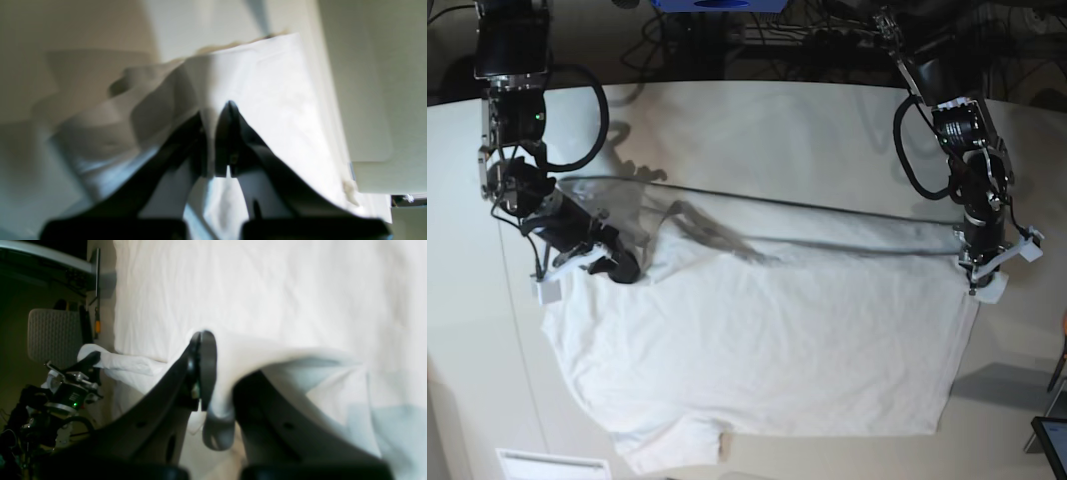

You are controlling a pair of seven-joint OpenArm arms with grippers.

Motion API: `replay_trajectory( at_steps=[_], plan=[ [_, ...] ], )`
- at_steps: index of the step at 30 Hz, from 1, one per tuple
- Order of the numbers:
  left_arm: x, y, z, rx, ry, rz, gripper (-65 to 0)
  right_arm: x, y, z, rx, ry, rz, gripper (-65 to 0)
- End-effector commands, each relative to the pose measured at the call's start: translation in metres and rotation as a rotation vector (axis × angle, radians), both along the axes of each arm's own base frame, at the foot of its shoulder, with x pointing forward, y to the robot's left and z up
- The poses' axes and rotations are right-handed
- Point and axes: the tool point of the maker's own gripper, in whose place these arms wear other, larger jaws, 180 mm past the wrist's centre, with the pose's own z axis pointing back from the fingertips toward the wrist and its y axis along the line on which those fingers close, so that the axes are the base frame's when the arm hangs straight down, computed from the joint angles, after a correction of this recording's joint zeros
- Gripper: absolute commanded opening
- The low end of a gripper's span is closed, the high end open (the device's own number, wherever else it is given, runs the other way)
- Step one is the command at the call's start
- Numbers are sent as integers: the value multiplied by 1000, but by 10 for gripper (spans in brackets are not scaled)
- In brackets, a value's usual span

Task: Fold the T-shirt properly

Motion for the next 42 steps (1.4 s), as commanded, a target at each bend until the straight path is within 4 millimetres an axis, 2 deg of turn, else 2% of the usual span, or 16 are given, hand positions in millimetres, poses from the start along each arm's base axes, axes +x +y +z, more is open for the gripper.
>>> replay_trajectory(
  at_steps=[1,6,14,18,19,22,25,28,33,36,42],
  plan=[
    [10,9,20,55,-35,6,-650,11,-3,14,11,-45,-9,-649],
    [27,-8,14,107,11,-56,-650,17,-6,11,11,-37,-18,-649],
    [38,-13,3,80,35,-63,-650,32,-9,11,19,-32,-29,-649],
    [37,-14,-7,64,57,-61,-650,40,-9,11,29,-26,-36,-646],
    [37,-14,-8,63,58,-60,-650,42,-10,11,30,-29,-39,-638],
    [37,-14,-9,62,60,-60,-650,49,-10,19,32,-48,-41,-564],
    [39,-14,-6,62,53,-60,-650,58,-3,30,51,-76,-40,-470],
    [41,-15,-4,65,50,-63,-650,68,-2,35,59,-85,-43,-415],
    [59,-38,3,99,46,-146,-650,84,11,30,106,-49,-48,-412],
    [61,-37,7,122,26,-131,-650,92,24,29,141,-32,-44,-412],
    [60,-34,4,131,35,-122,-650,114,47,41,168,-33,-25,-412]
  ],
)
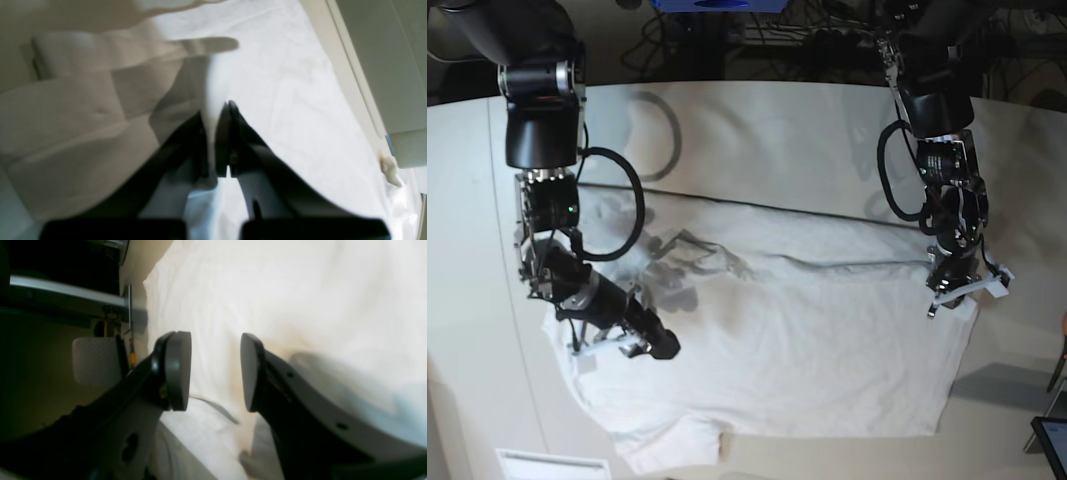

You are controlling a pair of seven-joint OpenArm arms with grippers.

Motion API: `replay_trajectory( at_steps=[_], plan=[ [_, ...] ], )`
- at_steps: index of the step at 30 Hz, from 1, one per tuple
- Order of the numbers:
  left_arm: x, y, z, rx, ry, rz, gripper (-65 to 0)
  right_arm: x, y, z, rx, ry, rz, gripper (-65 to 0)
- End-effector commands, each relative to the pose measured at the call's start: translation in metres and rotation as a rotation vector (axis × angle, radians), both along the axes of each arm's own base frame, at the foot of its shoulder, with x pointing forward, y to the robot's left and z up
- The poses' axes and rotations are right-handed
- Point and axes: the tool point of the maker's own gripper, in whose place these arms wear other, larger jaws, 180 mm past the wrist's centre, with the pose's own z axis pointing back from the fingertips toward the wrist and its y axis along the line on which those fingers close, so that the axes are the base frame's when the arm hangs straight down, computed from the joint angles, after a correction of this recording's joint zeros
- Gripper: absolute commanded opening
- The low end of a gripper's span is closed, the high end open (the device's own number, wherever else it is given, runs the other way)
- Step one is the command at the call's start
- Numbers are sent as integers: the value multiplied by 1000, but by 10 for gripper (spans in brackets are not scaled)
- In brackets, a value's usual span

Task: Fold the T-shirt properly

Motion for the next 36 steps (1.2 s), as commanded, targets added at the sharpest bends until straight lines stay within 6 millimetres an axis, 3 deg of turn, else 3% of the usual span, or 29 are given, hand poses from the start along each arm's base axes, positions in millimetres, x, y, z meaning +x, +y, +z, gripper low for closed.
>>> replay_trajectory(
  at_steps=[1,4,9,12,16,18,23,26,36],
  plan=[
    [13,6,24,38,-59,0,-650,19,1,31,-2,-81,0,-412],
    [11,13,22,108,-25,-4,-650,31,3,47,-26,-121,4,-412],
    [6,22,25,191,2,-3,-650,33,-18,76,-79,-212,-6,-412],
    [-4,38,24,170,1,53,-650,20,-29,76,-112,-242,-9,-412],
    [-7,45,24,168,2,71,-650,-1,-31,65,-124,-239,-8,-412],
    [-7,45,26,170,-3,72,-610,-12,-28,62,-127,-240,1,-412],
    [-3,44,30,173,-12,69,-388,-40,-22,59,-133,-254,17,-412],
    [-2,45,32,169,-22,73,-307,-58,-19,52,-136,-246,32,-412],
    [35,44,77,164,-127,77,-280,-125,-14,34,-166,-233,97,-412]
  ],
)
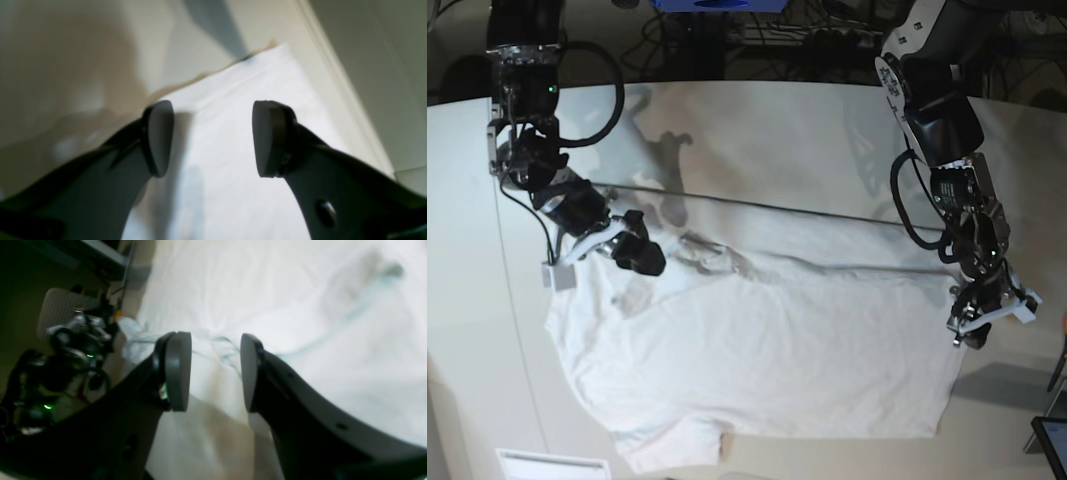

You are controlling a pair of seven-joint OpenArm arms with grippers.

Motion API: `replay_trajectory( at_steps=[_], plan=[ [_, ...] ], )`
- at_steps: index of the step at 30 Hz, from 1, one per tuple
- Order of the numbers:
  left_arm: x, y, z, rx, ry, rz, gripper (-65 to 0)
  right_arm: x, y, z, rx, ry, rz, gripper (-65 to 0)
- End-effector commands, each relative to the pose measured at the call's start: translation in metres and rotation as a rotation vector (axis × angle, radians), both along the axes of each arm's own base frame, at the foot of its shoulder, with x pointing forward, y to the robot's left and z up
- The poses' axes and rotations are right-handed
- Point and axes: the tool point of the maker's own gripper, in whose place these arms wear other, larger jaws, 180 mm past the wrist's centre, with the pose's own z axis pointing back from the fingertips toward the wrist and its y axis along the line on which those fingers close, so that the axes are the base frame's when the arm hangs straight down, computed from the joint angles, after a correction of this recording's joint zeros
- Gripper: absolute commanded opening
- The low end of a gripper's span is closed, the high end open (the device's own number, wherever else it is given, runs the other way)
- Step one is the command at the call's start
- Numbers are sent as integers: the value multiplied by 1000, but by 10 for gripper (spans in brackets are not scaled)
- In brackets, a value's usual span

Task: Fold the T-shirt properly

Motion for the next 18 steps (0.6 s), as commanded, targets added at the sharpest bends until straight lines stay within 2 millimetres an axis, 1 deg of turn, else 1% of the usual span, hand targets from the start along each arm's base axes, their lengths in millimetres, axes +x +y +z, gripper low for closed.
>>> replay_trajectory(
  at_steps=[1,4,6,7,8,9,11,13,14,15,17,18],
  plan=[
    [15,6,29,33,-64,1,-280,3,3,18,23,-56,5,-412],
    [24,4,29,14,-64,-1,-280,-6,5,18,22,-52,13,-412],
    [25,4,28,5,-62,1,-282,-14,6,22,17,-60,21,-412],
    [24,5,32,10,-73,4,-284,-19,5,24,10,-66,27,-412],
    [22,7,42,26,-93,3,-284,-24,5,28,2,-74,33,-412],
    [13,8,45,54,-100,1,-286,-29,6,30,1,-79,38,-412],
    [-8,8,59,131,-122,-12,-286,-37,8,32,2,-77,43,-412],
    [-28,6,61,177,-120,-25,-289,-38,8,30,5,-70,42,-412],
    [-39,4,57,192,-108,-31,-309,-38,9,27,12,-62,38,-408],
    [-47,3,52,202,-93,-35,-349,-38,9,24,18,-51,35,-408],
    [-63,2,40,215,-58,-44,-506,-37,13,22,42,-40,22,-406],
    [-69,2,34,218,-41,-47,-601,-35,14,21,50,-39,19,-405]
  ],
)
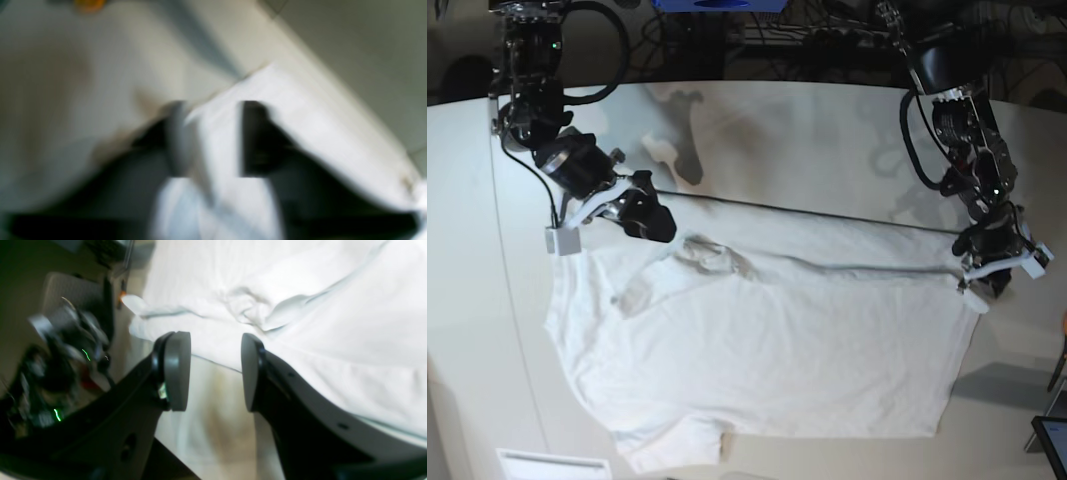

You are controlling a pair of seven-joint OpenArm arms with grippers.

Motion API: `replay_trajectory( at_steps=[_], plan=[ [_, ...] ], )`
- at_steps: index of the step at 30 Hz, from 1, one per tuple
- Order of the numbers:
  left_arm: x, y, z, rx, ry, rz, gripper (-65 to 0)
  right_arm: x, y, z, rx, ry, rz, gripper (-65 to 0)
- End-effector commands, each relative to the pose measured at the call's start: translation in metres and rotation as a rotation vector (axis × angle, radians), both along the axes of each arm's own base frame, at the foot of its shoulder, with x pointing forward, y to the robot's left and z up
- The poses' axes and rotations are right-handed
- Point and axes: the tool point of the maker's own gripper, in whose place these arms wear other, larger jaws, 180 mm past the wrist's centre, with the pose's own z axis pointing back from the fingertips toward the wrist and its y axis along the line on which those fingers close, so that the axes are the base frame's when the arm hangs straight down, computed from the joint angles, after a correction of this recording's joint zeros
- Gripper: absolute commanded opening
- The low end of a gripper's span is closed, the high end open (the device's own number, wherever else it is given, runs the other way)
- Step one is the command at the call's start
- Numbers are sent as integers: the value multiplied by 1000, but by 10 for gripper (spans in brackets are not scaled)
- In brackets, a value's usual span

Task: Fold the T-shirt properly

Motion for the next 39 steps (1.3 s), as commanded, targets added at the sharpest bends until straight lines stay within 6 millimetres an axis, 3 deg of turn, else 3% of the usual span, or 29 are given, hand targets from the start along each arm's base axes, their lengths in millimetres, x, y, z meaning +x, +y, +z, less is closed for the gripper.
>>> replay_trajectory(
  at_steps=[1,4,7,12,18,32,34,39],
  plan=[
    [3,8,20,49,-50,1,-650,9,1,12,20,-41,-3,-402],
    [-16,9,2,51,5,3,-650,13,6,-3,46,8,-6,-353],
    [-29,9,-8,58,36,-1,-650,19,13,-18,73,59,-7,-345],
    [-44,2,3,97,31,-24,-650,34,12,-27,76,80,-15,-345],
    [-49,0,20,134,6,-42,-650,46,10,-36,79,101,-23,-345],
    [-49,0,19,134,10,-42,-650,60,14,-43,97,125,-28,-347],
    [-50,0,18,134,12,-42,-650,62,14,-42,97,122,-28,-366],
    [-54,1,14,133,25,-42,-650,66,17,-41,106,123,-23,-512]
  ],
)
